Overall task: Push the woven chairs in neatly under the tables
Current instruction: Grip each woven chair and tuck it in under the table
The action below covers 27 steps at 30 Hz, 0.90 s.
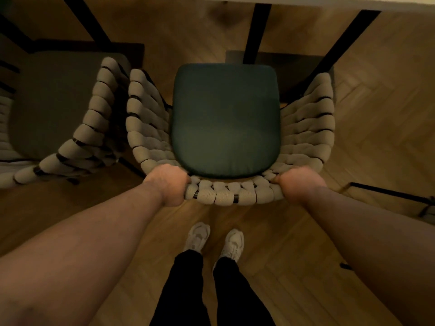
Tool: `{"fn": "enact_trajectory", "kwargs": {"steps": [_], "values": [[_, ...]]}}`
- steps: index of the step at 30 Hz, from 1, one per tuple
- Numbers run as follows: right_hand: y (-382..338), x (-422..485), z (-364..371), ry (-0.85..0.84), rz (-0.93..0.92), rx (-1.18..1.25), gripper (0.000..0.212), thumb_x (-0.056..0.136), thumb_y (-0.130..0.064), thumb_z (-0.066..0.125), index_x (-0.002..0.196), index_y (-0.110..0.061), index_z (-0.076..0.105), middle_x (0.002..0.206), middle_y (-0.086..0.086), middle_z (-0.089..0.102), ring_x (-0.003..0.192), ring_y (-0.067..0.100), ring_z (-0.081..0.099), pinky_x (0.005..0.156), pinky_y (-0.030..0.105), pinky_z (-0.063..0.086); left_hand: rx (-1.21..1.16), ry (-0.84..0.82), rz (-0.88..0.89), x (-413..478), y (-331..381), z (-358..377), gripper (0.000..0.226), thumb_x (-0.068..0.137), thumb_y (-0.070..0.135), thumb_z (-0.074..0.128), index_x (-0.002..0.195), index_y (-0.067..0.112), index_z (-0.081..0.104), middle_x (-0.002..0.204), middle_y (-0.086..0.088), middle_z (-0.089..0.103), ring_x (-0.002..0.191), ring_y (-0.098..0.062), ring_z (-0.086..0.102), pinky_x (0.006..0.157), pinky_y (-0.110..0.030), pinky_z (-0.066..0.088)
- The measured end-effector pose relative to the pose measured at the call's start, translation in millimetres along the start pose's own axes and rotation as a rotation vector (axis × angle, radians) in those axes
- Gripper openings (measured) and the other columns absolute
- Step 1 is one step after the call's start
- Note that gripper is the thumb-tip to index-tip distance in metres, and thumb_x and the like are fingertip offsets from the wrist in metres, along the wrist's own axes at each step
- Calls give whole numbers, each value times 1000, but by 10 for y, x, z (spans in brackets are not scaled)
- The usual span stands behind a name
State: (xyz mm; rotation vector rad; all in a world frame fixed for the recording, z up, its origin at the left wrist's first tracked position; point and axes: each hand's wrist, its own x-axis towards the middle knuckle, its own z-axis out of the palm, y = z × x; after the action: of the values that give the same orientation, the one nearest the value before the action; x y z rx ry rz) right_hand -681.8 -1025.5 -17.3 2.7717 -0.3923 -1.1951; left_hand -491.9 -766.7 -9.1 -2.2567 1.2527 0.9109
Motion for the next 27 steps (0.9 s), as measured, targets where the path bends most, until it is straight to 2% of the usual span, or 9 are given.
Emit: {"fn": "enact_trajectory", "kwargs": {"steps": [5, 10, 20, 23, 27], "values": [[-36, 2, 69, 29, 21, -2, 45, 106, -25, 59, 148, -40, 57, 143, -3, 64, 135, 23, 57, 116, 43, 43, 28, -29, 2, 5, 4, -28, 40, 89, 34, 62, 128, 41, 67, 100, 8, 70, 95, -18, 67, 87, -39, 60], [-53, -6, 23, 35, 25, 29, 45, 106, -26, 60, 149, -40, 57, 142, -2, 63, 135, 24, 56, 115, 43, 44, 27, -42, 12, 12, -24, -20, 42, 91, 31, 61, 131, 43, 65, 100, 10, 69, 94, -16, 66, 87, -40, 61], [-166, -59, -7, 45, 1, 39, 38, 107, -25, 59, 144, -34, 60, 136, -2, 66, 130, 23, 57, 116, 42, 42, 37, -90, -3, -21, -73, -25, 52, 99, 26, 63, 148, 41, 55, 129, 6, 67, 117, -15, 64, 101, -36, 56], [-175, -145, 3, 79, 27, 116, 37, 107, -24, 57, 143, -32, 63, 138, 0, 66, 133, 24, 56, 122, 45, 36, 17, -173, -13, -47, -65, -84, 55, 99, 22, 64, 151, 37, 52, 137, 3, 64, 123, -17, 61, 105, -35, 54], [-106, -421, -70, 109, 41, 323, 47, 105, -19, 56, 149, -33, 58, 148, 0, 60, 141, 23, 51, 124, 44, 36, 56, -271, -9, -87, -7, -244, 54, 96, 27, 68, 148, 32, 54, 130, 4, 64, 115, -15, 62, 100, -33, 55]]}}
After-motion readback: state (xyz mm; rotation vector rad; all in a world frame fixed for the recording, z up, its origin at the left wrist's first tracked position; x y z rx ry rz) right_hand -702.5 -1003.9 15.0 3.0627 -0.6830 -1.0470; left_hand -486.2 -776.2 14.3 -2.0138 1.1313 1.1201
